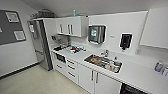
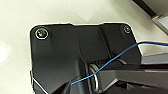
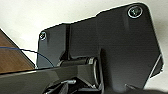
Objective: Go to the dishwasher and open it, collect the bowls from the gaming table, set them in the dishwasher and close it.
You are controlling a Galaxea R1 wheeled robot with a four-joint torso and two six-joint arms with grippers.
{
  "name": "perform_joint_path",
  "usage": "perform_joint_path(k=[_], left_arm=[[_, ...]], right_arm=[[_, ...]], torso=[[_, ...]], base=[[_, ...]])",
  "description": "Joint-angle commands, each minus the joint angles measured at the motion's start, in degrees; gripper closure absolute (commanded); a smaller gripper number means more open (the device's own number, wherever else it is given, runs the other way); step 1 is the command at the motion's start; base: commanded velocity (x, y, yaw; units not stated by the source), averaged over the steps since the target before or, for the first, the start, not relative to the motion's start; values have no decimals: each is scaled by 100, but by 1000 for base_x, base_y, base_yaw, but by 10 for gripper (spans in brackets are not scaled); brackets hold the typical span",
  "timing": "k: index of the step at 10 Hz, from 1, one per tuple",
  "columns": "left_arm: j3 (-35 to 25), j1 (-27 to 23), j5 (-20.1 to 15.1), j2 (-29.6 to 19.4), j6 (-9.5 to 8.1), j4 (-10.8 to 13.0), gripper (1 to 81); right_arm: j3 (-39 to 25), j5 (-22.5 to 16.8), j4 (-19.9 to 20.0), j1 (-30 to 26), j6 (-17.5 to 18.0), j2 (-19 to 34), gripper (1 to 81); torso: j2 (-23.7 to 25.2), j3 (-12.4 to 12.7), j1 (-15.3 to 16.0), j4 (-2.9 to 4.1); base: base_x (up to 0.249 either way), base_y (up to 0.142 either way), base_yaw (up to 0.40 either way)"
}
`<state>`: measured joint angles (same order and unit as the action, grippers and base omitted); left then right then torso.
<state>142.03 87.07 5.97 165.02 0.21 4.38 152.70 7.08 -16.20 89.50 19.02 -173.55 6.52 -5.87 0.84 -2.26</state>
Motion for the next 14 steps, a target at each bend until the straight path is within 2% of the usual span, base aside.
perform_joint_path(k=[1,2,3,8,12,14], left_arm=[[-580,-150,-79,-268,41,195,10],[-861,-132,9,-417,32,195,10],[-984,-124,9,-505,23,195,10],[-853,-124,-26,-444,6,134,10],[-177,-115,-44,12,6,125,10],[-184,-115,-17,40,6,134,10]], right_arm=[[-795,-199,-59,-209,-74,458,10],[-1393,-181,-164,-138,-74,819,10],[-1709,-181,-190,-103,-74,1003,10],[-1464,-260,-208,-138,-74,828,10],[-1384,-190,-226,-200,-82,819,10],[-1367,-181,-252,-191,-82,828,10]], torso=[[0,0,0,0],[2,0,0,0],[0,0,0,0],[0,0,0,0],[2,0,0,0],[0,0,0,0]], base=[[0,0,347],[0,0,347],[0,0,347],[0,0,347],[0,0,347],[0,0,347]])
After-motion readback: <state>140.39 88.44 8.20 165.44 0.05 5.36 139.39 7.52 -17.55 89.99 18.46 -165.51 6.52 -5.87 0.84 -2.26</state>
